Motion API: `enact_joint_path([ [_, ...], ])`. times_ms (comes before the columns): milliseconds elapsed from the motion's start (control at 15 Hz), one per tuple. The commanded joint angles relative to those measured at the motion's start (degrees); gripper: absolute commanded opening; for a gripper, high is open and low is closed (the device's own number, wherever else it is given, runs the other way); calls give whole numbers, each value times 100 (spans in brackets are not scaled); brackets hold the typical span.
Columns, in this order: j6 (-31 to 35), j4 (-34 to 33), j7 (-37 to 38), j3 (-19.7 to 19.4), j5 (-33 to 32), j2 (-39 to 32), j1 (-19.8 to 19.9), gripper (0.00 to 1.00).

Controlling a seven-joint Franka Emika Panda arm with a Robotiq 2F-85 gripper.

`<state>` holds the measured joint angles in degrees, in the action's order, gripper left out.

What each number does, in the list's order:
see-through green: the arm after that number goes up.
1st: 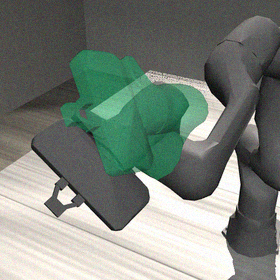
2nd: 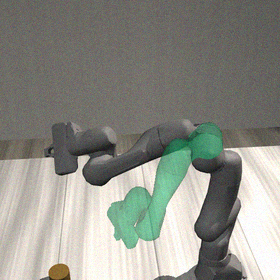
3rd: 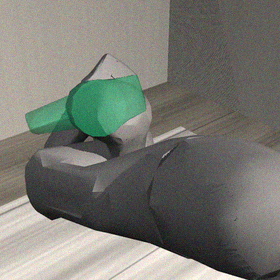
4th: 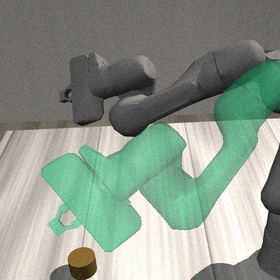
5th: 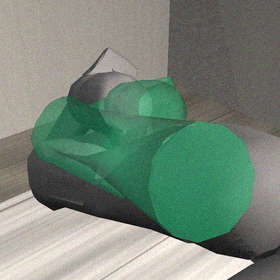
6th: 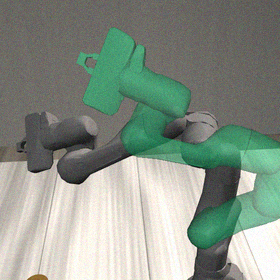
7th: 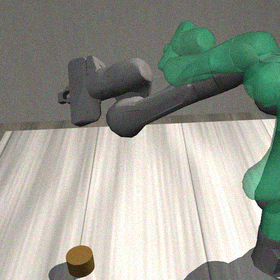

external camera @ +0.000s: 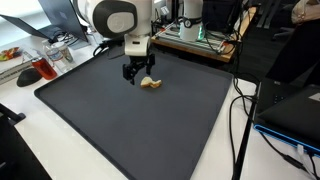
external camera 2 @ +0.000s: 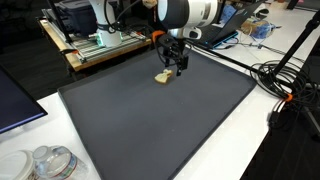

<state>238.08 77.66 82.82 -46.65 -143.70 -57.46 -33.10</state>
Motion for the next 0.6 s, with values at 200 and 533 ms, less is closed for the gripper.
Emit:
enact_joint_path([
  [200, 499, 121, -316, 321, 0, 242, 13, 100],
  [533, 361, 637, -1070, 235, 0, 461, -516, 100],
])
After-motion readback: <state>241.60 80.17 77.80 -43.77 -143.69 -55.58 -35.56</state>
